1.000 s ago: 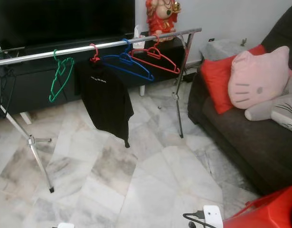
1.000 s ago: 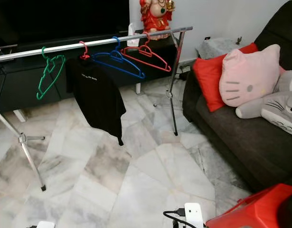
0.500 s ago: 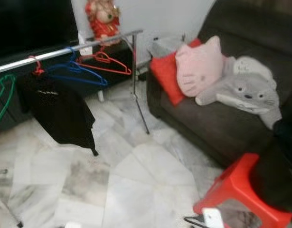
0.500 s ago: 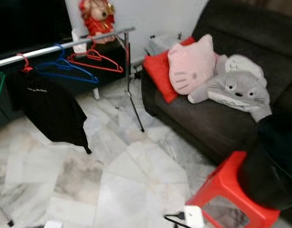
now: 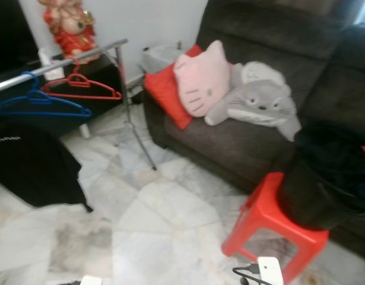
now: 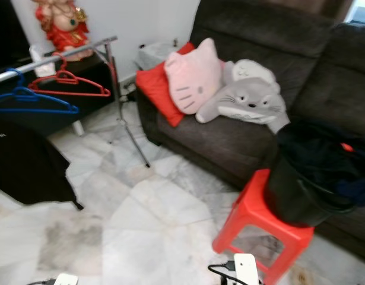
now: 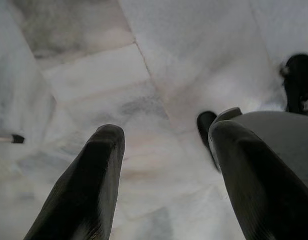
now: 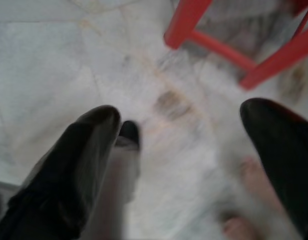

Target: Hang hanger

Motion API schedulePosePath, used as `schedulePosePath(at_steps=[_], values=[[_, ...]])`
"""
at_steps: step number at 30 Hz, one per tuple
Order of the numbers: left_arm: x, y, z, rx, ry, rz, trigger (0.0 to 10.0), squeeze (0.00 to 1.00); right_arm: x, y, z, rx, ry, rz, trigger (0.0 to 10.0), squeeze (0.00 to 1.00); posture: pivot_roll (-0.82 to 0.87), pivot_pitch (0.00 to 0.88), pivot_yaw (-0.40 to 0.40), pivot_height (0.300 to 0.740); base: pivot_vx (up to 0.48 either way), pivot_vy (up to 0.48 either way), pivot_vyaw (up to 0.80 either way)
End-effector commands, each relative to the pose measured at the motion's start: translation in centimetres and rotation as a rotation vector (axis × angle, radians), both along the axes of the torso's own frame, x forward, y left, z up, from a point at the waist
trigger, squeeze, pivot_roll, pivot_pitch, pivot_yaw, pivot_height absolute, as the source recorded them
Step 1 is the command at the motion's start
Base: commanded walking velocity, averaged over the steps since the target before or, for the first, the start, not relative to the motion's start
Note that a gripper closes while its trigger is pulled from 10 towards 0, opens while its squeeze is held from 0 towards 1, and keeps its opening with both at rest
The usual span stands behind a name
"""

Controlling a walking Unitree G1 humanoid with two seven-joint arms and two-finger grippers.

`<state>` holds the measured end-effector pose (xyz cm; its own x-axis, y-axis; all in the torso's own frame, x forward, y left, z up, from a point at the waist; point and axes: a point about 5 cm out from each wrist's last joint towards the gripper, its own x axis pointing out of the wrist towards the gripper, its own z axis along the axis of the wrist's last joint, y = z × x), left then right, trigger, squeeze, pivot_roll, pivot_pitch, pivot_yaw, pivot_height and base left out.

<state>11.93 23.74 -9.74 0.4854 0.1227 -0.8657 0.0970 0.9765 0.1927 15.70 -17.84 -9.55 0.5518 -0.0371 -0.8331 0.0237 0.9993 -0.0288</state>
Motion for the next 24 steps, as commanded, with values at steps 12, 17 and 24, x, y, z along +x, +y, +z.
schedulePosePath(at_steps=[12,17,24], values=[[0.16,0.44,0.16,0.005,-0.004,-0.001,10.0,0.00,-0.12,-0.92,0.05,-0.027,0.002,-0.007,10.0,0.00,-0.08,0.024,-0.009,0.740,0.000,-0.040,-0.62],[0.22,0.55,0.21,0.004,-0.005,-0.005,10.0,0.00,-0.21,-0.83,0.00,-0.028,0.004,-0.006,10.0,0.00,-0.07,0.016,-0.007,0.740,0.000,0.000,-0.62],[0.49,0.19,0.20,-0.001,-0.010,-0.003,10.0,0.00,-0.30,-0.73,-0.03,-0.029,0.005,-0.003,10.0,0.00,-0.07,0.001,-0.001,0.740,0.000,0.000,-0.62]])
